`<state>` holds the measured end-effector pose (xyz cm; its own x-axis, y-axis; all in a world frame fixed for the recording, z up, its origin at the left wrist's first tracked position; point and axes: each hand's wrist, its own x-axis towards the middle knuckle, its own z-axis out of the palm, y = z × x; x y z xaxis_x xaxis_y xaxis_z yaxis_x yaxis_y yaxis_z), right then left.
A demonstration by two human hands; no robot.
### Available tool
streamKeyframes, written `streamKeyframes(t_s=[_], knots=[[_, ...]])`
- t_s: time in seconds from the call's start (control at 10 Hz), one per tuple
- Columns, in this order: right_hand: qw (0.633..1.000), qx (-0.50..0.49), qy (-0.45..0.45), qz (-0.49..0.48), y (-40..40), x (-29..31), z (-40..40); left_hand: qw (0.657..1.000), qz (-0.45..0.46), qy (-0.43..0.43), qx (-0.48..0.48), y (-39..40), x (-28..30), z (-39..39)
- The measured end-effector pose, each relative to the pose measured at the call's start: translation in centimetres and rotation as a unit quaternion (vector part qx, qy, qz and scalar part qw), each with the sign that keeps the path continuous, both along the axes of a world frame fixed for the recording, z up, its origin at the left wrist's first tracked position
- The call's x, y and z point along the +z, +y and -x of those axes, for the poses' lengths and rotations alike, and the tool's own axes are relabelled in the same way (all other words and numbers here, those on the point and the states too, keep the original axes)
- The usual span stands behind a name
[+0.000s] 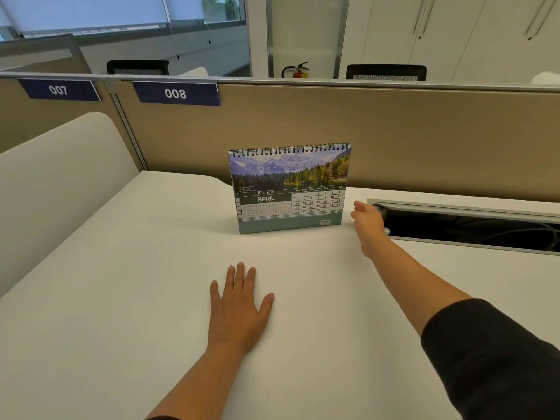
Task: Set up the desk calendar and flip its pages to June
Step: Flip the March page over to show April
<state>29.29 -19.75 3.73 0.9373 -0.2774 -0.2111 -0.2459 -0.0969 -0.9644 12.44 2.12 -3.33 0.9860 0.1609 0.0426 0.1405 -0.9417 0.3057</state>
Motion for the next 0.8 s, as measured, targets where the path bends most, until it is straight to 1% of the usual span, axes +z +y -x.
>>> streamKeyframes(t_s=[0.1,0.2,0.5,0.6,0.8], knots=[[0.999,0.029,-0.005,0.036,0.34,-0.56,0.04,1.0,0.0,0.0,0.001,0.02,-0.07,-0.03],[0.998,0.045,-0.005,0.046,0.76,-0.46,-0.05,1.0,-0.002,-0.001,0.001,0.04,-0.1,-0.01],[0.997,0.045,-0.022,0.059,1.14,-0.74,-0.21,1.0,-0.001,0.002,0.001,-0.01,0.0,0.01],[0.997,0.038,-0.022,0.069,1.16,-0.78,-0.29,1.0,0.001,0.002,0.001,0.03,0.02,0.01],[0.994,-0.032,-0.042,0.097,0.98,-1.0,-0.21,1.0,0.005,0.001,0.0,0.02,-0.02,0.08]])
